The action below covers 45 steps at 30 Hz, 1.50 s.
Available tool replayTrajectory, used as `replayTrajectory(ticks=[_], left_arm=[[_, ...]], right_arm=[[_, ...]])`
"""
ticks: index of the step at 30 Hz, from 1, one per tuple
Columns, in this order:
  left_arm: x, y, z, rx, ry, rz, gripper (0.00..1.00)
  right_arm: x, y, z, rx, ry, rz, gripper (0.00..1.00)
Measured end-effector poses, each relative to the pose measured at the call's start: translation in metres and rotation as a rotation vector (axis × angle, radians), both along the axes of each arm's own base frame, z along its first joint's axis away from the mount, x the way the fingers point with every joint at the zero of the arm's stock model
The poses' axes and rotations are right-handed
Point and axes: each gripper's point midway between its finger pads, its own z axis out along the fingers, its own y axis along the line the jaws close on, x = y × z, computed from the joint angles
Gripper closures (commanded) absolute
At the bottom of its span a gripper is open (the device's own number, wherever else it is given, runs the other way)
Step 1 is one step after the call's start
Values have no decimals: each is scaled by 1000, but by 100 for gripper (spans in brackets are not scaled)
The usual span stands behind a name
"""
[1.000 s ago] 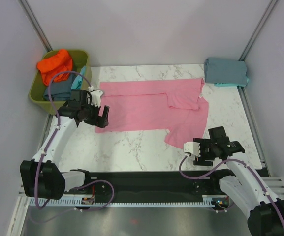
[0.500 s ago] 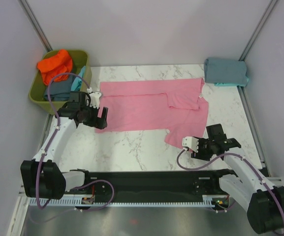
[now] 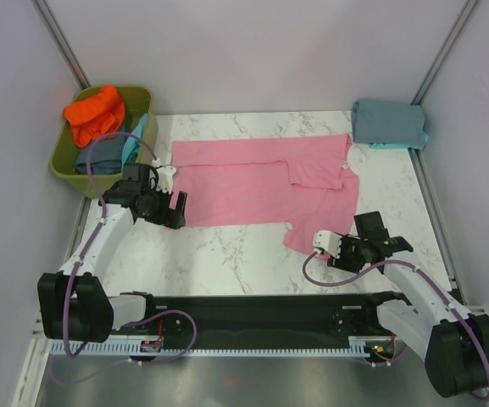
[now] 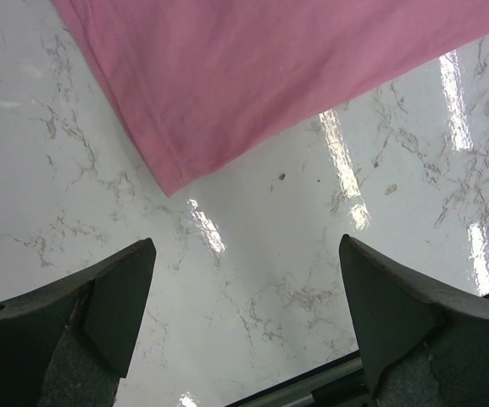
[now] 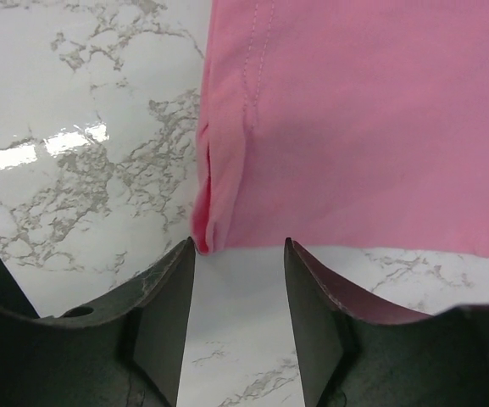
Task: Fold and stack the t-shirts
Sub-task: Fold the tshirt
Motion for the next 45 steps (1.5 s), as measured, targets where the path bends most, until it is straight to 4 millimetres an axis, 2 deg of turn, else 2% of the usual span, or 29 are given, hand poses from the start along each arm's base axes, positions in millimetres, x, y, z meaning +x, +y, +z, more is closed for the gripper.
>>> replayTrajectory(ticks=[8,12,15,17,20,23,28,32,34,35,36,39,41,45], left_arm=[[2,0,-10,0,32,-1,3],[2,-1,-12,0,41,-1,4],[2,-1,-12,-1,40,-2,5],[2,-2,-12,-6,40,-4,7],[2,-3,-12,-11,42,-6,12],[-1,-3,-13,-19,63,13,15],[0,3,-16,-41,146,80,23],[7,11,-16,-28,162,113,19],[8,14,-21,-12,183,123,23],[8,16,-26,-3,201,128,29],[10,17,-30,4,221,132,31],[16,20,-43,24,271,142,33],[20,23,-50,43,294,148,39],[26,27,-62,68,333,159,40]], right_arm=[[3,2,2,11,-12,-11,44],[3,2,-3,10,18,-16,50],[3,3,-5,14,32,-15,65],[3,5,-6,21,45,-16,81],[4,6,-7,22,63,-25,94],[6,5,-5,17,62,-35,99],[10,4,2,18,28,-46,100],[12,5,5,28,22,-66,100],[13,5,6,34,25,-80,100],[13,5,7,36,25,-85,100],[14,5,8,38,24,-89,100],[17,6,11,44,18,-100,100],[19,6,12,46,11,-104,100],[23,7,16,54,-2,-114,100]])
